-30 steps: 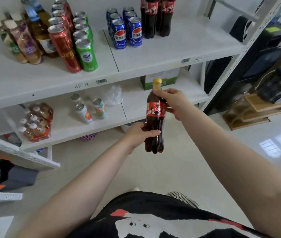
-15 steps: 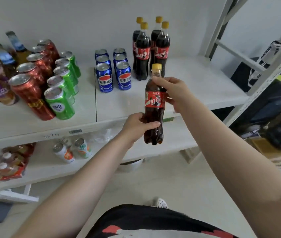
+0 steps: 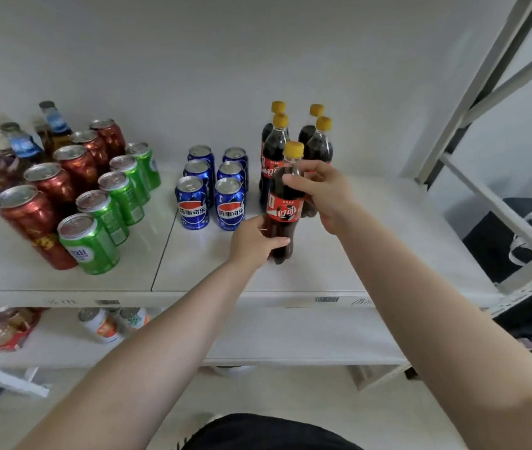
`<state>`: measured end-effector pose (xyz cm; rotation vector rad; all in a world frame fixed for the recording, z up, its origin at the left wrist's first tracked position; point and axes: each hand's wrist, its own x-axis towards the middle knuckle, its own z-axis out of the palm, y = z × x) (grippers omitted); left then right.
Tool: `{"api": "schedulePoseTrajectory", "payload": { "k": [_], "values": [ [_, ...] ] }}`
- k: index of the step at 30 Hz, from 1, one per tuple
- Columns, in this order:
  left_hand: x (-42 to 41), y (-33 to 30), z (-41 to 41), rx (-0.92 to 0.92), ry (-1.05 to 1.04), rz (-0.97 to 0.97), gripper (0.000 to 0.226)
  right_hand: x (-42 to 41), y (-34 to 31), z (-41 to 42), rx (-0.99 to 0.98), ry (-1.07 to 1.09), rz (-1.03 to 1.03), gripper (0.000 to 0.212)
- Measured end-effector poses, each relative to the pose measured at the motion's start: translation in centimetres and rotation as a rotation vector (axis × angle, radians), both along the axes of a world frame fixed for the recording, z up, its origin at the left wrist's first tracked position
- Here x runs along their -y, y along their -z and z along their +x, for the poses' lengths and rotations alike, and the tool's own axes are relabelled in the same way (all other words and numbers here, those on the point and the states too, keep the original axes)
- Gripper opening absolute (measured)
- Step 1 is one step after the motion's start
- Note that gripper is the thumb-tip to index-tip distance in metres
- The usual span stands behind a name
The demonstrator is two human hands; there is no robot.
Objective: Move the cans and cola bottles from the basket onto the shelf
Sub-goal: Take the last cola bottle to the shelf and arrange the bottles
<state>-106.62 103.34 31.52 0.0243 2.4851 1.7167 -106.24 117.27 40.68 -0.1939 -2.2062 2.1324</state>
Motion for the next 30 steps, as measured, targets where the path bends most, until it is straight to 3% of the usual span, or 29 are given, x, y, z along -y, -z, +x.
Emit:
{"api": "schedulePoseTrajectory", "payload": {
  "k": [16, 21, 27, 30],
  "values": [
    [-1.3, 2.0, -3.9, -0.198, -0.086, -0.148, 0.043, 0.1, 3.2, -4.4, -0.147, -0.004, -0.022, 0.041],
    [-0.7, 2.0, -2.6, -0.144, -0.057, -0.065, 0.062, -1.2, 6.1, -2.8, -0.058, 0.051, -0.074, 0.043],
    [1.4, -5.9, -1.6, -0.226, -0.052, 0.193, 0.075, -0.9, 10.0, -1.9, 0.083, 0.017, 0.047, 0.069],
    [1.4, -9.8, -4.4, -0.175, 0.040, 0.077, 0.085, 1.0, 9.7, -2.8, 0.060, 0.000, 0.169, 0.072]
  ]
}}
